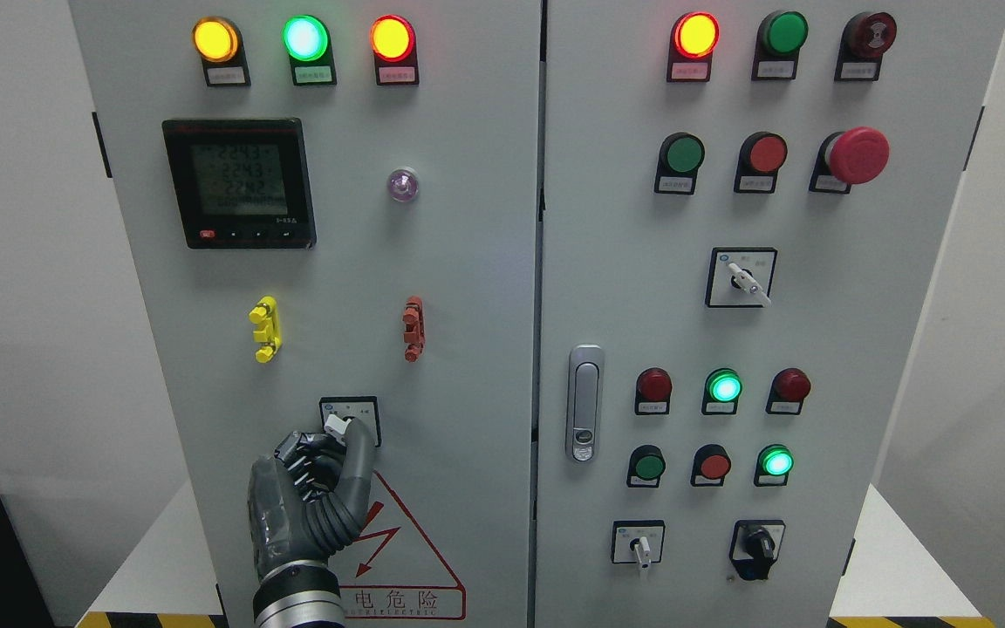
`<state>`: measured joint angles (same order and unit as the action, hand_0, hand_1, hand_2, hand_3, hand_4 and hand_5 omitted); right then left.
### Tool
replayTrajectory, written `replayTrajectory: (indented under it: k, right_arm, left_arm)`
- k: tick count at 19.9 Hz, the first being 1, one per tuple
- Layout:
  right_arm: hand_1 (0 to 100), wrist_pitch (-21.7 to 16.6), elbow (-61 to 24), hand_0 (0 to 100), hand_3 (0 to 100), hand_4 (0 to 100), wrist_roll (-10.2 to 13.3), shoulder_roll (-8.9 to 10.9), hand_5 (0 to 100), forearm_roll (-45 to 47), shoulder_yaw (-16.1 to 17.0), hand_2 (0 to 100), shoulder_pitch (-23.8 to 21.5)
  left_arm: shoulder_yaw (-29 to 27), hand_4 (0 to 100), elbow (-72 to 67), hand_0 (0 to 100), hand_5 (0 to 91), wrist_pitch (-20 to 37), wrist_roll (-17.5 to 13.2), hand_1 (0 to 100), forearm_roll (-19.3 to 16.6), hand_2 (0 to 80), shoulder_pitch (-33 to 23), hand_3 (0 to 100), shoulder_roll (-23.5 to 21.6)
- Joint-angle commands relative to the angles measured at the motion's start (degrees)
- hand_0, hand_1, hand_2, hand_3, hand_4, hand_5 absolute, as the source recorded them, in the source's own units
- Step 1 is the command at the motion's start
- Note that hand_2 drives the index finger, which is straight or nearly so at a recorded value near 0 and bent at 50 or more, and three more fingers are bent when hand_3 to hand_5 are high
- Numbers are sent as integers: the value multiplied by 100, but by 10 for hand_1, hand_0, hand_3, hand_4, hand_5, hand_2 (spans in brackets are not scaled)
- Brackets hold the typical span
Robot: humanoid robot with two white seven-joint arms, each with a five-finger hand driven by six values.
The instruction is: Turn on light switch 1
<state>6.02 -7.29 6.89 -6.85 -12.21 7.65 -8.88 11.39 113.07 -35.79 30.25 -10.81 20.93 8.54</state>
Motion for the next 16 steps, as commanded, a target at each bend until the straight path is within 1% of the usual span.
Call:
replayTrajectory:
  k: [1, 7, 13, 16]
  right_arm:
    - [0, -5, -1, 54, 0, 0, -4, 0, 0, -1, 0, 0, 0]
    - [0, -5, -1, 54, 0, 0, 5, 0, 0, -1, 0, 0, 0]
    - [0, -5, -1, 54, 0, 0, 5, 0, 0, -1, 0, 0, 0]
    - [0, -5, -1, 54, 0, 0, -4, 0, 0, -1, 0, 0, 0]
  left_arm:
    - [13, 887, -4, 610, 788, 2, 51, 572, 0, 618, -1, 910, -1]
    - [4, 890, -4, 640, 788, 19, 60, 549, 0, 620, -10, 911, -10]
    - [4, 892, -4, 669, 789, 19, 60, 472, 0, 624, -10, 912, -10]
    - [4, 893, -4, 618, 788, 19, 60, 434, 0, 625, -18, 912, -1]
